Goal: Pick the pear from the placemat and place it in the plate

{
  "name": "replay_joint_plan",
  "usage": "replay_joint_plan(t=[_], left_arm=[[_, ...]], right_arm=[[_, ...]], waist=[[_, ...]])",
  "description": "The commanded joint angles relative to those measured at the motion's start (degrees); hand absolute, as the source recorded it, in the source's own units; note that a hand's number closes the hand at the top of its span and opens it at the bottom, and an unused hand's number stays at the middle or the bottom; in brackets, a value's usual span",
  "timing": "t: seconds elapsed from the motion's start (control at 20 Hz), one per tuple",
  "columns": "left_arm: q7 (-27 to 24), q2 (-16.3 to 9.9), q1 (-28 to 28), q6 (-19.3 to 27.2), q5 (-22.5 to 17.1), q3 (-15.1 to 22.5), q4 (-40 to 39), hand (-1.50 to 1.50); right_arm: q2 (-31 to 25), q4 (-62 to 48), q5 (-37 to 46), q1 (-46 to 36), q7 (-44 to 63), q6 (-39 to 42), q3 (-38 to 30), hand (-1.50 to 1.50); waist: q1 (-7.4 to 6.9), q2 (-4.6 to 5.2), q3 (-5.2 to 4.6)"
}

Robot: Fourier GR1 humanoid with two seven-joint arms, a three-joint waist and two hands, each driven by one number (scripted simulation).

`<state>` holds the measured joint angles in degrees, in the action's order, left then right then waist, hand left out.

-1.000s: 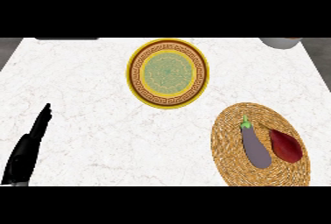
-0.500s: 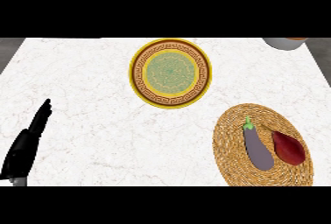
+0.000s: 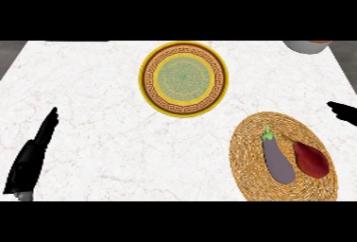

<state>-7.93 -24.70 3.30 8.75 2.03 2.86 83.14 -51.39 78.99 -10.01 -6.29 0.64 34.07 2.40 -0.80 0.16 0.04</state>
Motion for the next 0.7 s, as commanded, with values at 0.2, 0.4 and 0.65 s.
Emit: replay_joint_plan(t=[0.2,0.4,0.65], left_arm=[[-3.19,0.22,-1.14,-3.18,1.03,-4.04,-4.14,0.0],[1.32,1.5,0.14,-3.26,1.76,-4.09,1.48,0.0],[-1.99,4.53,0.47,-2.76,4.4,-4.28,-1.41,0.0]], right_arm=[[5.89,-9.04,10.66,-8.55,-2.23,5.16,1.73,-1.5],[7.52,-12.81,15.18,-7.47,-8.71,7.52,1.37,-1.5],[9.66,-10.19,19.74,-5.71,-8.45,8.71,1.52,-1.5]], waist=[[0.43,-0.09,-0.05],[0.39,-0.12,-0.02],[0.69,-0.16,-0.04]])
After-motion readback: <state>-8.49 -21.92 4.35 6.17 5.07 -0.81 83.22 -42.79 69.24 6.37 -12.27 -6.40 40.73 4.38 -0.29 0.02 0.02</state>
